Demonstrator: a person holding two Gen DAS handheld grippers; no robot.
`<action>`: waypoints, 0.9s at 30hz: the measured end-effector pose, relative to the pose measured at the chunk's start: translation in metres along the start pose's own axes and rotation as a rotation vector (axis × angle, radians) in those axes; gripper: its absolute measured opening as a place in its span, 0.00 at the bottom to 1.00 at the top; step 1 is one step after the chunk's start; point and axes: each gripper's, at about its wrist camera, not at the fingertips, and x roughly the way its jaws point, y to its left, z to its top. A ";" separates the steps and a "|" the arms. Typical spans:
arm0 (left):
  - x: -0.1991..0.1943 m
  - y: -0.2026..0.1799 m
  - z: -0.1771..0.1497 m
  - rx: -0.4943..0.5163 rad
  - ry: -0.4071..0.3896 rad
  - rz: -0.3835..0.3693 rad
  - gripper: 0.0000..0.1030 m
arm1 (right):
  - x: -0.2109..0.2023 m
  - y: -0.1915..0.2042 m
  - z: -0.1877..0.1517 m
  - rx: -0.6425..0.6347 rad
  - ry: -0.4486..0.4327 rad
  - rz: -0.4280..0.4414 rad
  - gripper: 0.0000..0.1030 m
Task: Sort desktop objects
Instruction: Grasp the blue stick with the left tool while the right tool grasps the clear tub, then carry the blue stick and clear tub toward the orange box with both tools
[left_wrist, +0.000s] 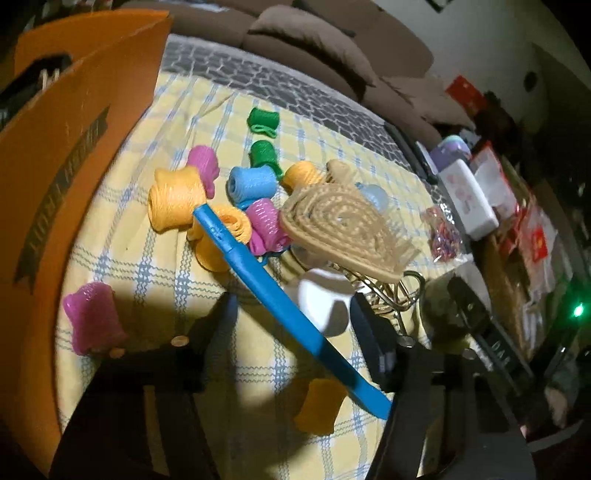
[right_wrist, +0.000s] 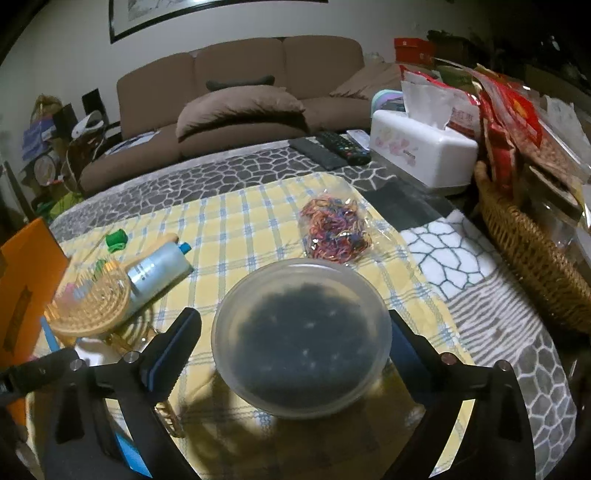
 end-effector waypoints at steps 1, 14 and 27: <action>0.000 0.002 0.001 -0.013 -0.002 -0.005 0.48 | 0.000 0.001 -0.001 -0.008 -0.001 -0.006 0.95; -0.010 0.006 0.004 -0.061 -0.048 -0.086 0.12 | 0.001 0.000 -0.004 -0.016 0.004 -0.031 0.84; -0.044 -0.016 0.009 -0.014 -0.110 -0.178 0.05 | -0.022 -0.002 0.013 0.024 -0.025 0.043 0.84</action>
